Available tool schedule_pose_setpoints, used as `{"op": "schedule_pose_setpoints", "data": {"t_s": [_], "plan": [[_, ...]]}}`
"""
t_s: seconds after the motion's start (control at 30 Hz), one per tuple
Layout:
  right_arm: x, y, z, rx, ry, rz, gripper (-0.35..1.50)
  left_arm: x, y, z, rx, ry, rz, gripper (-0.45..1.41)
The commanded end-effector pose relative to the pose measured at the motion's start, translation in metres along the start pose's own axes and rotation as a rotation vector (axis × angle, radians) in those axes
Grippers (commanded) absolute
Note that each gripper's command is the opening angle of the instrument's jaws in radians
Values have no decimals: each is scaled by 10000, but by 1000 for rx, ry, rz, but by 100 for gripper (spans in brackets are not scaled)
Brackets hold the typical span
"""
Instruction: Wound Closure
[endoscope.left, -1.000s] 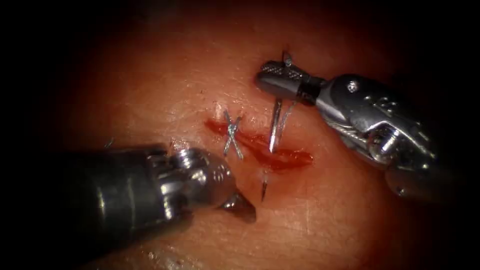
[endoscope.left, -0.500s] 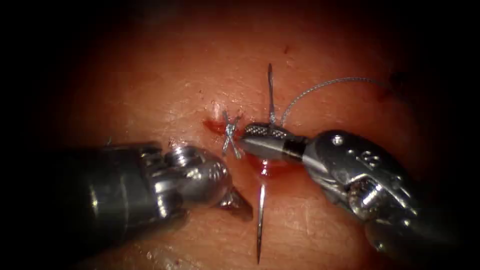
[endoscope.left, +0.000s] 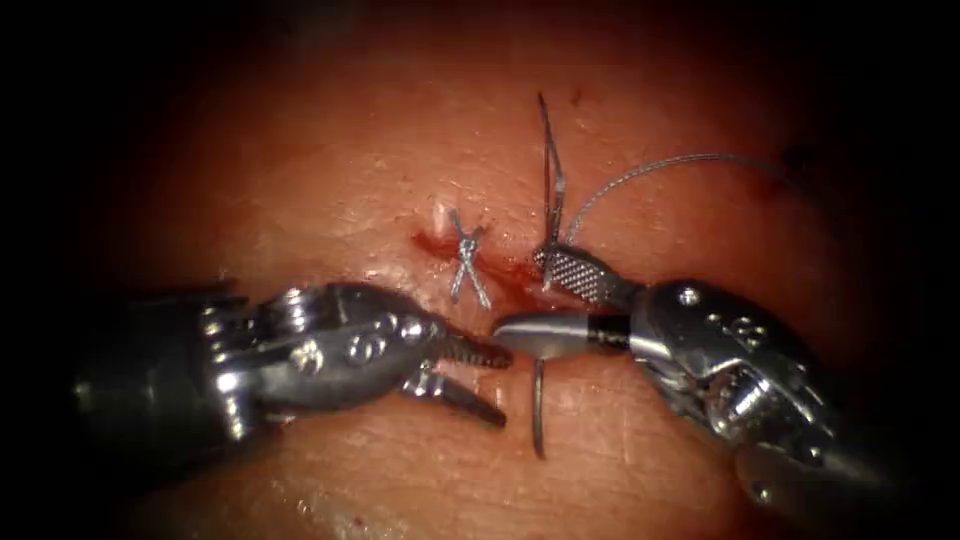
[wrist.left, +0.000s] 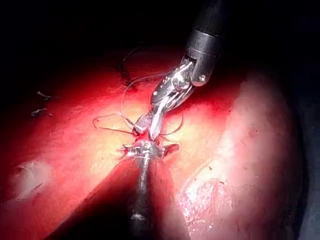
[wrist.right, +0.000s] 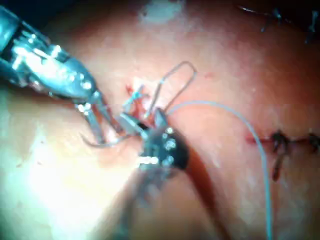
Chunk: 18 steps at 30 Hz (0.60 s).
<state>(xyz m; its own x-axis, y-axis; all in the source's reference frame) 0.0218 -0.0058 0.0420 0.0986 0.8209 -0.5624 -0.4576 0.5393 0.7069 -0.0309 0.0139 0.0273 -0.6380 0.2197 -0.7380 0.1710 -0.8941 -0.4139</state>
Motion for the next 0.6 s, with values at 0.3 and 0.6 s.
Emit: {"op": "schedule_pose_setpoints", "data": {"t_s": [0.3,0.6], "plan": [[11,33,-41,-18,50,9,96,2,-4,19,-12,69,60,71],[4,53,-60,-53,72,17,91,13,-14,19,61,112,46,71]]}}
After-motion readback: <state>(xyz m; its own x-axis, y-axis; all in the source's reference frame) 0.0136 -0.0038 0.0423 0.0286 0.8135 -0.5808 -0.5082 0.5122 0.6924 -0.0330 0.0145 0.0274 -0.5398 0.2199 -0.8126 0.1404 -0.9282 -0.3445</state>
